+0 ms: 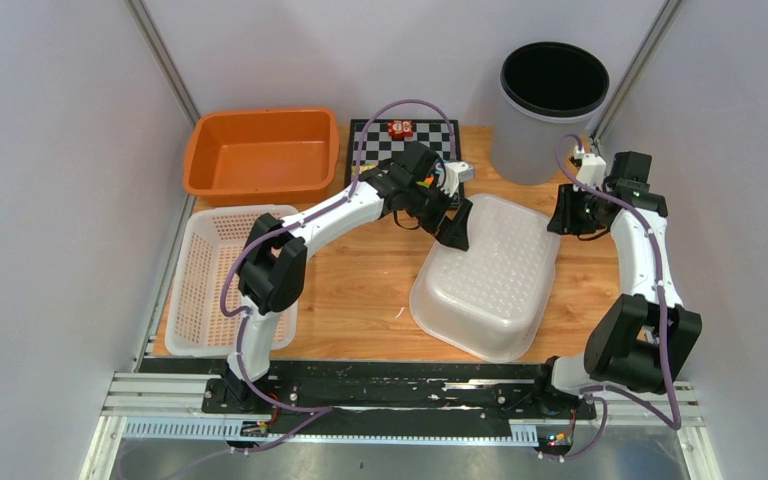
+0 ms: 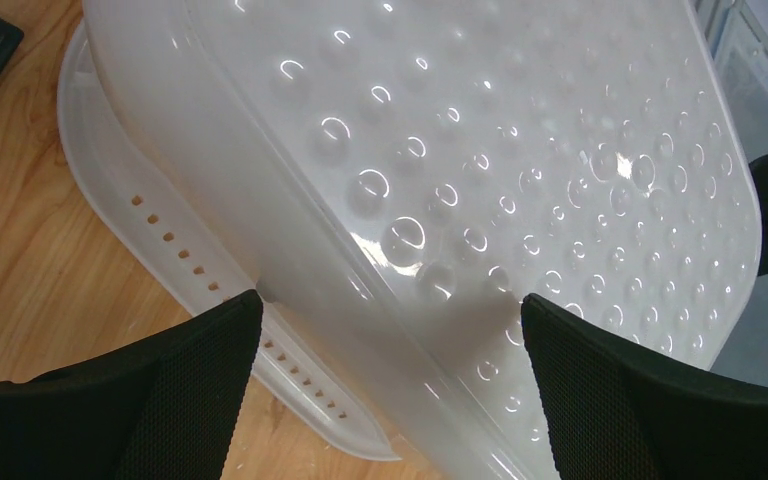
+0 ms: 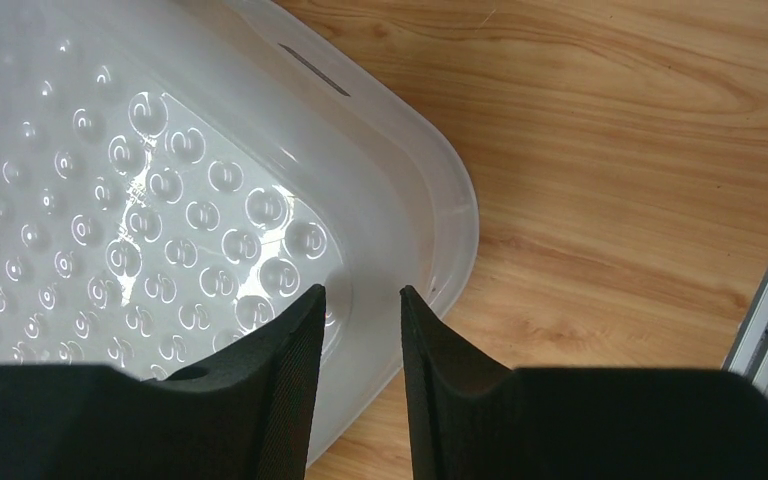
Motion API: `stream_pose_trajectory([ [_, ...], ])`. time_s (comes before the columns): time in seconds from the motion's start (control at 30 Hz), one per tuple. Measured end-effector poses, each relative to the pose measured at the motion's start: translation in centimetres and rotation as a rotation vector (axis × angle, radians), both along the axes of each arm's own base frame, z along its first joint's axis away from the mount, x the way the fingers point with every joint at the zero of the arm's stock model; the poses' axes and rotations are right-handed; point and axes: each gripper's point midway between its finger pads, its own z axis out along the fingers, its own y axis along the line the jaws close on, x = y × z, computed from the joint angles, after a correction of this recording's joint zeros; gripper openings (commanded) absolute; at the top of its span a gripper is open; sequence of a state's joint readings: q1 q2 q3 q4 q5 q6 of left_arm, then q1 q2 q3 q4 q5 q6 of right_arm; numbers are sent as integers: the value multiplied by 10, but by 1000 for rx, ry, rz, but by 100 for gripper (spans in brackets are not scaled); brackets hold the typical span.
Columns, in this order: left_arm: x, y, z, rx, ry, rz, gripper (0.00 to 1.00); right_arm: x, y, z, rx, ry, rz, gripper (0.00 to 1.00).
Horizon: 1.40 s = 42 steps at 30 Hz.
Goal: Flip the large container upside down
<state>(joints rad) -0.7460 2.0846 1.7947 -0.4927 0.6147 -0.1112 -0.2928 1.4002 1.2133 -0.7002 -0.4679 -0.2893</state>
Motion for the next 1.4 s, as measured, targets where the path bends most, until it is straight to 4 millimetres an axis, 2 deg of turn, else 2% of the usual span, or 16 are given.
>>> stream_pose_trajectory([
  [0.27,-1,-5,2,-12,12,-6,100,25,-17,5,-58,-22,-17,36],
  [0.4,-4,-3,5,-13,5,-25,100,28,-24,7,-97,-34,-22,47],
  [0.5,-5,2,13,-17,-20,-40,100,25,-26,14,-122,-52,-14,60],
  [0.53,-5,5,18,-22,-32,-43,100,22,-26,19,-132,-66,-7,63],
  [0.63,1,19,39,-45,-88,-39,100,6,-21,52,-172,-157,20,71],
  [0.73,23,40,58,-57,-178,-14,100,-17,-14,91,-224,-273,41,73],
  [0.8,41,56,61,-33,-254,4,100,-34,-9,111,-255,-330,51,74],
  [0.9,54,69,46,28,-319,-1,100,-55,-3,118,-274,-344,66,75],
  [1.1,51,70,-14,168,-349,-108,100,-78,3,97,-254,-255,87,76],
  [1.23,33,68,-48,242,-354,-199,100,-88,7,92,-242,-229,101,76],
  [1.3,21,62,-55,252,-353,-242,100,-91,10,93,-236,-228,107,77],
  [1.4,9,51,-56,240,-359,-284,100,-94,11,93,-233,-226,111,77],
])
